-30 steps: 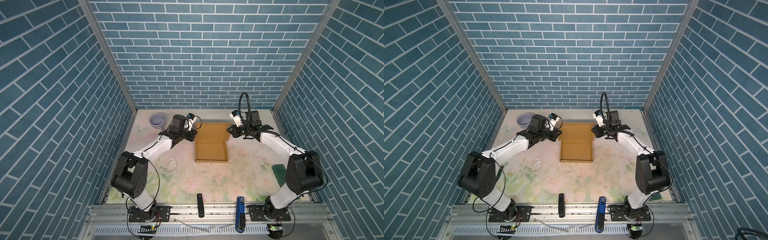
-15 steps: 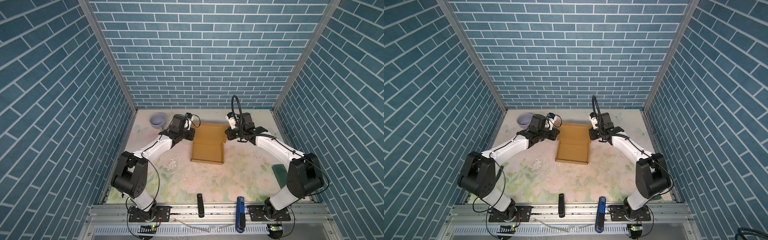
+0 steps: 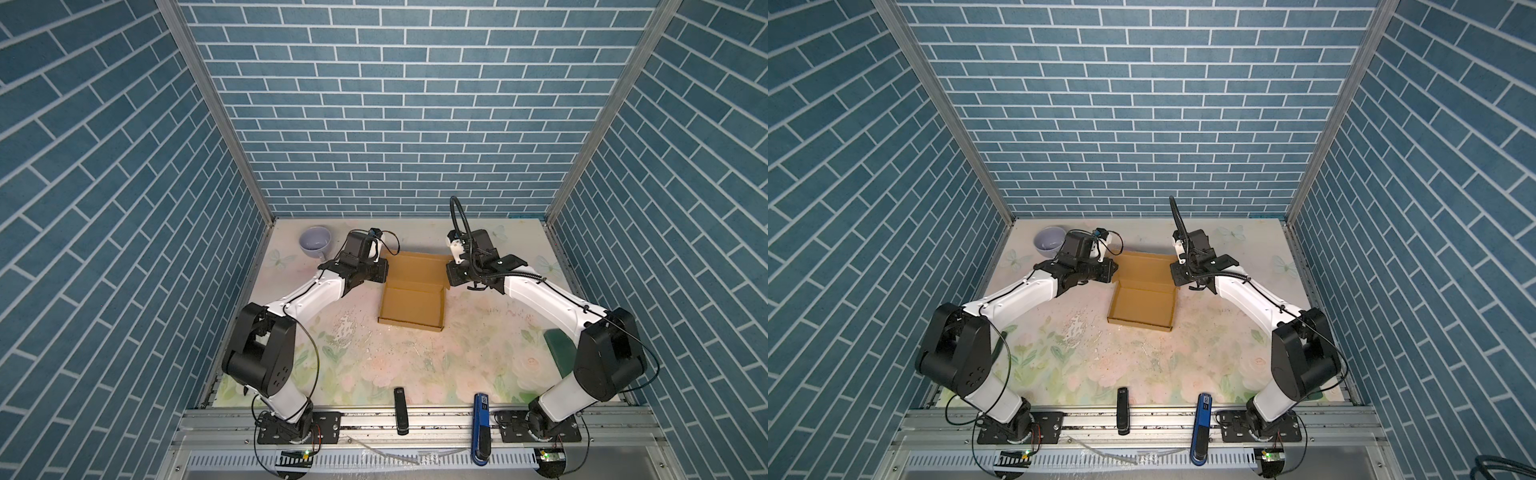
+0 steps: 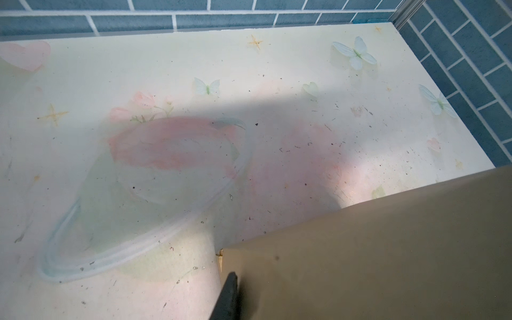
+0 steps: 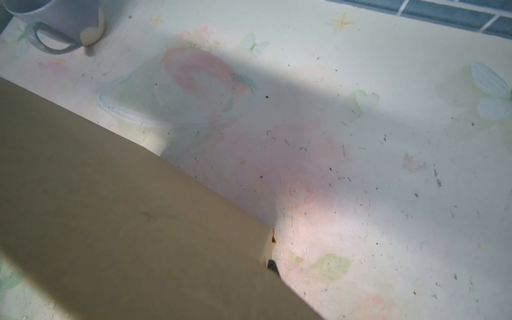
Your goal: Fold the paper box
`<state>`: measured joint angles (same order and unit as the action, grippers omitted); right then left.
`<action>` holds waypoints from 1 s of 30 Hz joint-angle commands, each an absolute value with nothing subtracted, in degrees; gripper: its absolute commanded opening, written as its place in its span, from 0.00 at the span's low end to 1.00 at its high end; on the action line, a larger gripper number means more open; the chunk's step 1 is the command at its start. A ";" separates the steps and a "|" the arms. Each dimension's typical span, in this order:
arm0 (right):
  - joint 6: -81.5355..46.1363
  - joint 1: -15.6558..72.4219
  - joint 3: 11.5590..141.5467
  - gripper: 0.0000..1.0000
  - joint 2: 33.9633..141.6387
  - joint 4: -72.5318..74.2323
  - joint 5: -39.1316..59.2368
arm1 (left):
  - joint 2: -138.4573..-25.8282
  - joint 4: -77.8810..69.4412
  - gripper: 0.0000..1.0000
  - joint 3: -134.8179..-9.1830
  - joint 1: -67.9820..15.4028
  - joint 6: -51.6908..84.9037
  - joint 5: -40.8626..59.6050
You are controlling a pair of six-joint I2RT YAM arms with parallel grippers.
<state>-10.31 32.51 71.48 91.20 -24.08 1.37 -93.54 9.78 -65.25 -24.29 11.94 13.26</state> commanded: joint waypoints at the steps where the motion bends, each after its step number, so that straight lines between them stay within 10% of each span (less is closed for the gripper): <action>1: -12.04 33.22 75.23 0.08 92.20 -28.70 -1.50 | -91.88 12.87 0.20 -65.59 -24.69 12.03 12.66; 30: -10.55 33.84 80.48 0.06 94.42 -33.18 -1.87 | -93.55 18.55 0.21 -71.47 -24.68 10.99 14.28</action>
<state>-10.68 33.47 76.84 93.45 -31.81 -1.93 -93.43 17.87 -70.00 -24.40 11.22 13.15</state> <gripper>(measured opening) 0.061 0.221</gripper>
